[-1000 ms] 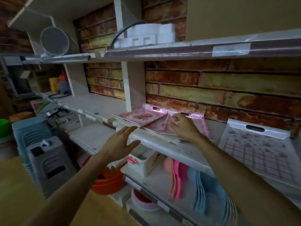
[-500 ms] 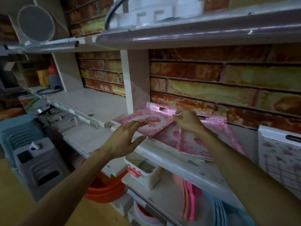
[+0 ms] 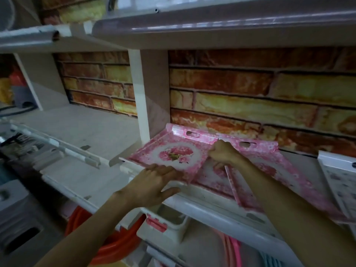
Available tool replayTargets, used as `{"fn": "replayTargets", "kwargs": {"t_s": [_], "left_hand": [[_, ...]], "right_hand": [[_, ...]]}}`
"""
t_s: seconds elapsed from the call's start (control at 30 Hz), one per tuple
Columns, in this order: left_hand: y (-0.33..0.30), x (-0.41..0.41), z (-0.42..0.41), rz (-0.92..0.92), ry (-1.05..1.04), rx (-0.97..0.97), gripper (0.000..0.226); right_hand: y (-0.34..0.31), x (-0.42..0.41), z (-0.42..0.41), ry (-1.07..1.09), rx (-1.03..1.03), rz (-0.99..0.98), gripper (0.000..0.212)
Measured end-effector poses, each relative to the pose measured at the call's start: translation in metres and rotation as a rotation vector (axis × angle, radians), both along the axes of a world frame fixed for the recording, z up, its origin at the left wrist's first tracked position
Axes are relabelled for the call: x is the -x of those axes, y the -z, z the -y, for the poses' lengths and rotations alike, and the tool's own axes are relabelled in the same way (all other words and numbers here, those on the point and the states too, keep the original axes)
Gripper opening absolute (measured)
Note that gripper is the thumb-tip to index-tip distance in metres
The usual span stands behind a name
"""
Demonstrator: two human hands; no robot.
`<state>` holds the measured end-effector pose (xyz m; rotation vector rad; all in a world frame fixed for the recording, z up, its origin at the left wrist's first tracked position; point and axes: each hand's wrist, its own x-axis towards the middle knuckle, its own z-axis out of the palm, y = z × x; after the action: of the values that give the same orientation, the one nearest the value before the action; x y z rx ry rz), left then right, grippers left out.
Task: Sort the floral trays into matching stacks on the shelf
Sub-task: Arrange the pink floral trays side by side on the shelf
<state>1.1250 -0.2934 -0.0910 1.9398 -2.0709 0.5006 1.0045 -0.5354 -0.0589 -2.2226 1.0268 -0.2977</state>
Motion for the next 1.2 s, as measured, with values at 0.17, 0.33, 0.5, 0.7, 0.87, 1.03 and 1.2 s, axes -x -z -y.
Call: {"fn": "replayTargets", "kwargs": {"t_s": [0.17, 0.33, 0.5, 0.7, 0.87, 1.03, 1.2], "left_hand": [[0.001, -0.032, 0.018, 0.087, 0.229, -0.044, 0.033], [-0.007, -0.059, 0.034, 0.145, 0.449, 0.021, 0.029], [-0.016, -0.078, 0.046, 0.120, 0.565, 0.063, 0.031], [-0.018, -0.084, 0.051, 0.127, 0.630, 0.067, 0.035], [-0.023, -0.090, 0.054, 0.094, 0.632, 0.087, 0.032], [-0.030, -0.104, 0.054, 0.073, 0.614, 0.100, 0.027], [-0.033, -0.117, 0.053, 0.050, 0.566, 0.069, 0.027]], "right_hand": [[0.003, -0.019, 0.003, 0.142, -0.153, -0.091, 0.024], [0.006, -0.034, 0.000, 0.285, -0.186, -0.044, 0.025], [0.013, -0.047, -0.018, 0.440, -0.273, 0.084, 0.028], [0.019, -0.056, -0.027, 0.439, -0.339, 0.251, 0.079], [0.040, -0.077, -0.011, 0.498, -0.336, 0.445, 0.085], [0.061, -0.103, 0.010, 0.619, -0.189, 0.403, 0.046], [0.031, -0.112, -0.015, 0.578, -0.029, 0.208, 0.034]]}}
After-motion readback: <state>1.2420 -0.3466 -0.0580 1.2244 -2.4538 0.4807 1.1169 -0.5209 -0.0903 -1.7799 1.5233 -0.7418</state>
